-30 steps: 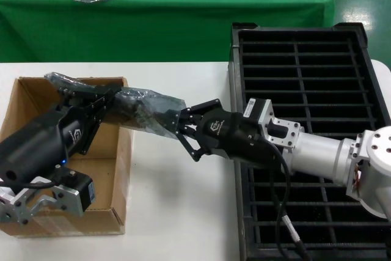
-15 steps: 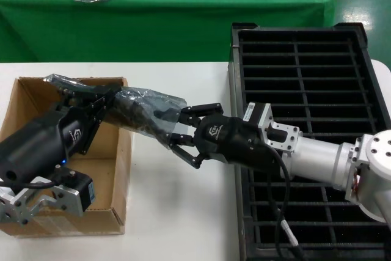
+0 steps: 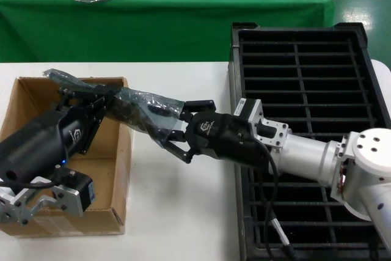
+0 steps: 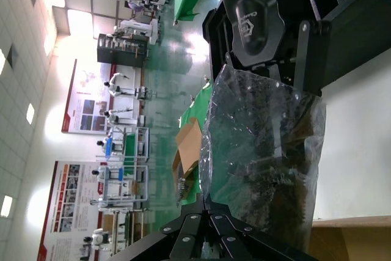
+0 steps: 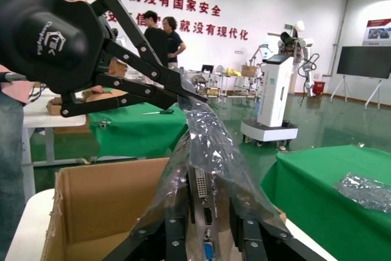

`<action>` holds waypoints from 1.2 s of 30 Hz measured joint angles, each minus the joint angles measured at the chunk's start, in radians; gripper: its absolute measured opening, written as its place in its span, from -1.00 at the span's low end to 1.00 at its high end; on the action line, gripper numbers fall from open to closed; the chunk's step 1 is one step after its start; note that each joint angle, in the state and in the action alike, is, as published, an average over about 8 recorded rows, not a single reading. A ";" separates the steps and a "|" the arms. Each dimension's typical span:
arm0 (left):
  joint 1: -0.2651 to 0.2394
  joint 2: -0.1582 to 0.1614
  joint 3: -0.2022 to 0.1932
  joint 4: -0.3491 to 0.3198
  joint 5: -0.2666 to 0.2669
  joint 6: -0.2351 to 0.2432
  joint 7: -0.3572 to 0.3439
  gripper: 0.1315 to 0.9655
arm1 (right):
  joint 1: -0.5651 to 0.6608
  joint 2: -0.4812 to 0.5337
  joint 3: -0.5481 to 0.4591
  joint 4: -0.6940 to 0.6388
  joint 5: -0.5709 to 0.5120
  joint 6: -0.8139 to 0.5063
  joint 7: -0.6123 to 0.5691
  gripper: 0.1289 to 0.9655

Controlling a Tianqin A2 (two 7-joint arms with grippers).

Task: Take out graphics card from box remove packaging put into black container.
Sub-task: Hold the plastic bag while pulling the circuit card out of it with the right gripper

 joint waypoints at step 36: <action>0.000 0.000 0.000 0.000 0.000 0.000 0.000 -0.98 | -0.272 0.321 0.074 0.585 -0.031 0.070 0.232 -0.86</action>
